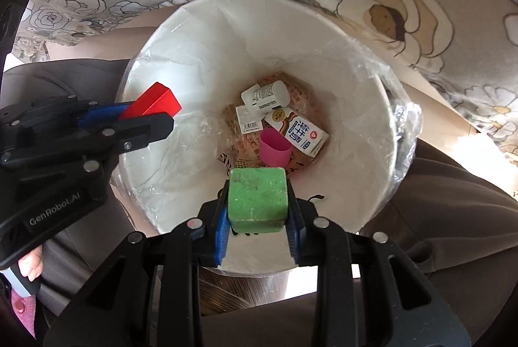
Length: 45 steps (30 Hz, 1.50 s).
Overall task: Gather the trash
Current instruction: 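Open both tools to drop the red and green blocks into the wastebasket, then move both open tools back toward the lime block and black tube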
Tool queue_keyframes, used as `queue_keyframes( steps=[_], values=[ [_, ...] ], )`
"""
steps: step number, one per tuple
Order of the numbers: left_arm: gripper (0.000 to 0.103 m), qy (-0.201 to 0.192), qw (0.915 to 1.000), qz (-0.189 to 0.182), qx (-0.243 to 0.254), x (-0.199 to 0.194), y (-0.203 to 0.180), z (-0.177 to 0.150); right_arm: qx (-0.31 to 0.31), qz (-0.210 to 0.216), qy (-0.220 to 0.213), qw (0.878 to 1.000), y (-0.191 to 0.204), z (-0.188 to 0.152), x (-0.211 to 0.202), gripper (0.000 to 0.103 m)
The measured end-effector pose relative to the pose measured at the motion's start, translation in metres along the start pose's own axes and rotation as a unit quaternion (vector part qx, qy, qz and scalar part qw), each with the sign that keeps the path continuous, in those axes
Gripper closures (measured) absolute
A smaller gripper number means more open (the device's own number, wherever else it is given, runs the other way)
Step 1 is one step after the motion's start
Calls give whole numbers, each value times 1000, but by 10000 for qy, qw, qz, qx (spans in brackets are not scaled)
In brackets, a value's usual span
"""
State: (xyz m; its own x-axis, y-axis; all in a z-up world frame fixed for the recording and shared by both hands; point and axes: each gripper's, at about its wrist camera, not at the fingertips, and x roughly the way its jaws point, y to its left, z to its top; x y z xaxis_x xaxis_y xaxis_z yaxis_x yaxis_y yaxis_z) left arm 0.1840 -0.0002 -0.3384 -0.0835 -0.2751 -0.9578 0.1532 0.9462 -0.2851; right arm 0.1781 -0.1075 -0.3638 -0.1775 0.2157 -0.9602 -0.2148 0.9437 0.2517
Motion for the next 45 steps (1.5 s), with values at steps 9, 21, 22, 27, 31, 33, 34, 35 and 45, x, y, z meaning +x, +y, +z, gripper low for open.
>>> queue_keyframes(
  steps=[9,21,22,27,31,33,34,35,45],
  values=[
    [81,459,9982,-198,-335,30,12,10,163,-6,416,9990,-7,16,34,72],
    [54,458,9985,-60,-310,30,12,6,187,-50,498,9986,-10,9,43,50],
    [54,464,9984,-57,-312,30,13,6,189,-57,497,9986,-11,9,42,50],
    [51,457,9986,-24,-281,30,13,6,151,-103,487,9986,-11,8,42,50],
    [51,427,9988,11,-251,29,12,5,121,-180,466,9987,-9,8,42,50],
    [51,401,9989,19,-234,27,11,4,91,-225,448,9987,-8,7,41,50],
    [51,383,9990,31,-227,25,10,3,68,-251,438,9987,-6,6,41,50],
    [50,369,9991,49,-219,24,10,2,43,-284,428,9987,-5,5,39,50],
    [38,63,9995,286,-125,1,8,-10,-153,-546,216,9982,8,-13,16,50]
  ],
)
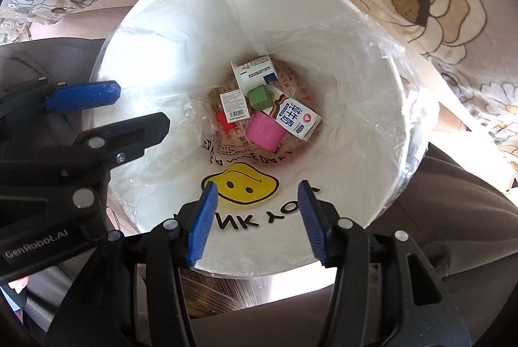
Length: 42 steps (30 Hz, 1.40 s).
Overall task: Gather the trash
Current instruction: 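Move both open tools back toward the lime block and black tube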
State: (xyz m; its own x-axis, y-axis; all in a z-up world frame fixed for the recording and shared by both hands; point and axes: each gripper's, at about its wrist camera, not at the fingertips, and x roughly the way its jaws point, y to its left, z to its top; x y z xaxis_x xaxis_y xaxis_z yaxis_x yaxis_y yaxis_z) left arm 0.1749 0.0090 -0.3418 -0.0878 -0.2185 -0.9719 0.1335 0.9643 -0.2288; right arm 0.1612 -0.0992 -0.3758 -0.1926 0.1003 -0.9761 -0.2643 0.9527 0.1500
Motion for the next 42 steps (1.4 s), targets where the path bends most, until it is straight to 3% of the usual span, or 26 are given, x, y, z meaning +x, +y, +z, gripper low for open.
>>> queue_keyframes(
  steps=[6,12,18,24,31,42],
  values=[
    [35,-281,9995,121,-31,-25,2,-10,21,-121,-286,9995,-3,-15,-27,50],
    [31,-711,9951,616,307,-65,0,-23,-151,-195,-806,9964,-3,-35,-75,44],
    [26,-1264,9893,570,449,-121,-3,-39,-247,-156,-1473,9887,-14,-56,-133,44],
    [19,-1924,9766,632,723,-178,-19,-36,-299,-155,-2211,9747,-27,-71,-199,41],
    [18,-2554,9573,849,1060,-247,-34,-11,-328,-588,-2935,9536,-34,-68,-283,36],
    [17,-3048,9316,1211,1565,-318,-36,61,-626,-1124,-3653,9219,-36,-12,-407,32]
  ],
)
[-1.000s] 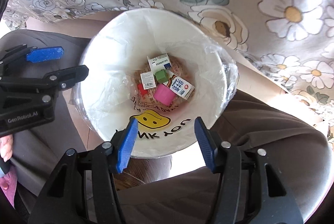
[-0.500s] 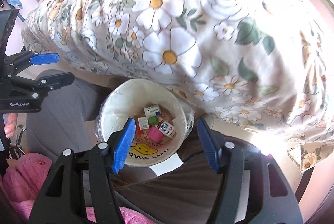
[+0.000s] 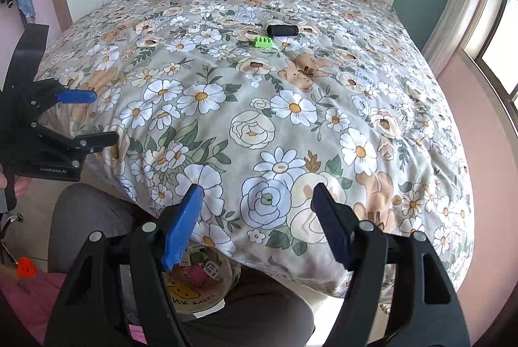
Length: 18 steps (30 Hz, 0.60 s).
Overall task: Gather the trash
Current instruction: 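Move both open tools back toward the lime block and black tube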
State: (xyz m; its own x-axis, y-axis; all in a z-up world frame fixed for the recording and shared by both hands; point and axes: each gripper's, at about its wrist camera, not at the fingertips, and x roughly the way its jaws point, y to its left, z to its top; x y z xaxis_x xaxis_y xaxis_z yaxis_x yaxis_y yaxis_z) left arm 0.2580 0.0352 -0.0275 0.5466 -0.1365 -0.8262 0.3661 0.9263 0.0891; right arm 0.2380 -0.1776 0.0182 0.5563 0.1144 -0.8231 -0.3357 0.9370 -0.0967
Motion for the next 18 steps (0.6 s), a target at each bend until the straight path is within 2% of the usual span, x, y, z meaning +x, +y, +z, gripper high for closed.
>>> queue_keyframes(
  steps=[5,9,13,18],
  values=[
    [17,-238,9988,98,422,16,8,40,51,107,-27,9999,-14,60,11,32],
    [17,-425,9954,231,833,35,12,70,326,328,78,9989,-30,108,31,32],
    [17,-567,9924,23,1089,56,22,99,616,508,205,9966,-45,156,57,32],
    [17,-602,9912,-329,1131,93,42,138,1042,630,433,9916,-63,212,102,31]
  ],
)
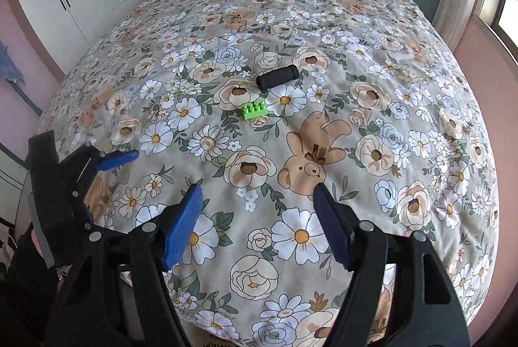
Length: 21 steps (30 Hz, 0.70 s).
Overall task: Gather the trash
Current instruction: 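Move both open tools back toward the lime block and black tube, then grasp the lime block with the left tool while the right tool grasps the black foam tube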
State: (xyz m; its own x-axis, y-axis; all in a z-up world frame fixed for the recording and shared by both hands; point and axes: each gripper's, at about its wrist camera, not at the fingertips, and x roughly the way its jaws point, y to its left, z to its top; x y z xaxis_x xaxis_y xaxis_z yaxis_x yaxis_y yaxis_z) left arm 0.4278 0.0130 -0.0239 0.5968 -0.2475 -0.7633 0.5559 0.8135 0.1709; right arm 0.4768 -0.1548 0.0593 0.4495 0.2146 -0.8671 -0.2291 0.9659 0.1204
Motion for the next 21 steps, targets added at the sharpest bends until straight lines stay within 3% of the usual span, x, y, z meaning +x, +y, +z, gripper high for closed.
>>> queue_keyframes(
  steps=[4,11,21],
  values=[
    [17,-19,9993,-378,7,35,21,19,379,-147,110,9991,-11,46,39,30],
    [17,-104,9962,-828,239,86,42,44,1153,-34,521,9920,-34,115,123,30],
    [17,-3,9915,-1235,404,149,59,68,2091,181,1181,9706,-54,164,238,30]
  ],
)
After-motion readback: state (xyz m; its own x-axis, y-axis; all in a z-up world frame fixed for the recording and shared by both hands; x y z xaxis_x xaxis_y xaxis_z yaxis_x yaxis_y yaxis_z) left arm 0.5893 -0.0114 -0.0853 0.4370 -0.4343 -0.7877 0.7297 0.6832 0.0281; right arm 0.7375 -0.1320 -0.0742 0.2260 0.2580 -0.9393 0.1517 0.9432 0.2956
